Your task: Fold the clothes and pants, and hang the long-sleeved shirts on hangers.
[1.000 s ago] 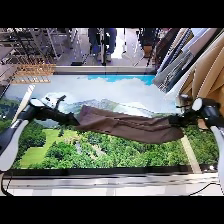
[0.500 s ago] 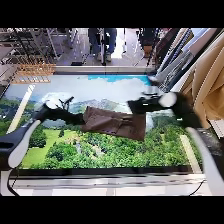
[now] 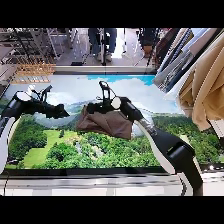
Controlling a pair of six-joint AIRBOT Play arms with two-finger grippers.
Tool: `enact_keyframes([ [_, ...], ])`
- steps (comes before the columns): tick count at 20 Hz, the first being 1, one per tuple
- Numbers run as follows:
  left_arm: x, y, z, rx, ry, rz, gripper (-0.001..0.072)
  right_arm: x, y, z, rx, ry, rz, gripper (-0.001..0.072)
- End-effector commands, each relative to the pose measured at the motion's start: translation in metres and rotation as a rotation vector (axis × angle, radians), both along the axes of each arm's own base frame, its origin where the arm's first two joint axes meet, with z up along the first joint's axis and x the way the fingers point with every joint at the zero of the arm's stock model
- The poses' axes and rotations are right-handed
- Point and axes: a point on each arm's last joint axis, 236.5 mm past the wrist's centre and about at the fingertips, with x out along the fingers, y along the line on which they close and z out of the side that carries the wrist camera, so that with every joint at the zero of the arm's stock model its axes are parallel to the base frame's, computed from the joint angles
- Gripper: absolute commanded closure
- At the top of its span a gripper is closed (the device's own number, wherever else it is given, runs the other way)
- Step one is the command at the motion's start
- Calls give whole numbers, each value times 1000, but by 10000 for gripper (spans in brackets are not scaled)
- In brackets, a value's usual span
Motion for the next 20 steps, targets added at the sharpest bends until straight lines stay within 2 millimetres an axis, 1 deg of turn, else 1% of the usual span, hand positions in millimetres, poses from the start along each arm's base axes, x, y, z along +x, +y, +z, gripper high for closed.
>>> enact_keyframes([
  [1, -9, -29, -10, -3, 25, -69, 701, 7, -61, 43, -96, -33, 18, 207],
  [3, -11, -50, -17, 5, 10, -124, 701, 4, -137, 64, -193, -1, -56, 207],
  [4, -10, -58, -20, 8, 3, -132, 701, -4, -174, 70, -225, 39, -105, 207],
  [5, -8, -64, -22, 11, -8, -133, 701, -14, -201, 74, -238, 75, -135, 206],
  [6, -6, -68, -22, 13, -17, -132, 701, -30, -222, 75, -228, 125, -157, 202],
  [7, -4, -68, -22, 14, -25, -125, 701, -46, -233, 69, -215, 178, -162, 195],
  [8, -2, -67, -22, 16, -31, -120, 701, -60, -241, 55, -220, 227, -159, 191],
  [9, 0, -65, -22, 17, -34, -112, 701, -70, -248, 36, -232, 272, -170, 187],
  [10, 0, -63, -22, 16, -33, -109, 701, -75, -250, 17, -234, 310, -182, 187],
  [11, -1, -62, -22, 16, -29, -111, 700, -76, -252, -4, -232, 340, -206, 187],
  [12, -3, -64, -22, 14, -23, -118, 701, -75, -248, -23, -200, 366, -239, 187],
  [14, -4, -64, -22, 14, -19, -122, 701, -74, -237, -55, -112, 417, -295, 188],
  [15, -4, -64, -22, 13, -19, -122, 701, -73, -236, -71, -98, 435, -316, 188],
  [17, -6, -65, -22, 12, -13, -128, 701, -71, -235, -94, -87, 477, -329, 174],
  [18, -8, -65, -22, 11, -7, -133, 700, -70, -234, -102, -64, 497, -325, 130],
  [20, -11, -65, -22, 9, 0, -140, 700, -63, -233, -110, 18, 522, -322, 128],
])
